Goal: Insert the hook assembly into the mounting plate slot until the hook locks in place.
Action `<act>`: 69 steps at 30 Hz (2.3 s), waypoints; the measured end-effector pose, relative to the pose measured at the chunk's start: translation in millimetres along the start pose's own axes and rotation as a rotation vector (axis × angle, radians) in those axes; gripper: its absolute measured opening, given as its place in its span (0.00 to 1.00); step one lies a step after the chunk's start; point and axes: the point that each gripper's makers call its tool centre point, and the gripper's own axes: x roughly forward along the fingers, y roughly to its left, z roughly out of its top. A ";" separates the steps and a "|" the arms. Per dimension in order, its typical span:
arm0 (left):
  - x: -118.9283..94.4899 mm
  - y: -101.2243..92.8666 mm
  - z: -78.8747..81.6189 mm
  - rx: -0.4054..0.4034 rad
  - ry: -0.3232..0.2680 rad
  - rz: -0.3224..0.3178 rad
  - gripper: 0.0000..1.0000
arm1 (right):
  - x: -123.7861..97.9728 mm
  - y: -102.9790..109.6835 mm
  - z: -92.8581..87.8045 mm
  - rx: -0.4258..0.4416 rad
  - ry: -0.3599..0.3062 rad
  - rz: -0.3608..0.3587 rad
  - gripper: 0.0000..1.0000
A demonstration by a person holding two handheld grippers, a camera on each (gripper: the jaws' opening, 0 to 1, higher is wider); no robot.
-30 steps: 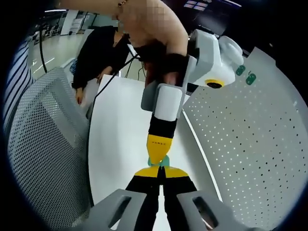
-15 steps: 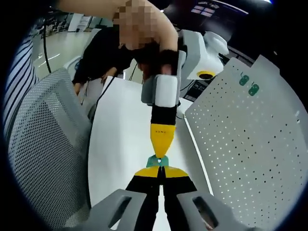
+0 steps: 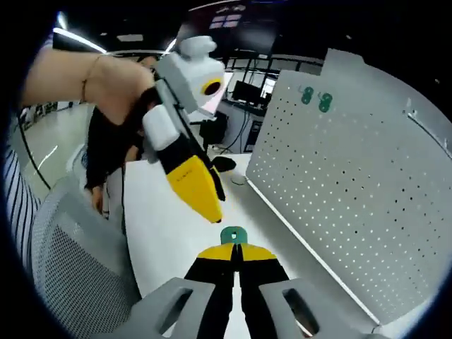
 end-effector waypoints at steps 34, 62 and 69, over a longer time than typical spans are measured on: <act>-4.2 -9.3 -46.6 0.267 -0.265 0.218 0.90 | 28.3 -57.2 72.9 0.376 -0.166 -0.220 0.00; -10.8 -1.4 -45.3 0.328 -0.285 0.254 0.90 | 64.4 -136.4 171.1 0.418 -0.306 -0.439 0.00; -14.0 1.3 -43.1 0.326 -0.303 0.266 0.93 | 63.7 -152.4 191.3 0.418 -0.352 -0.528 0.00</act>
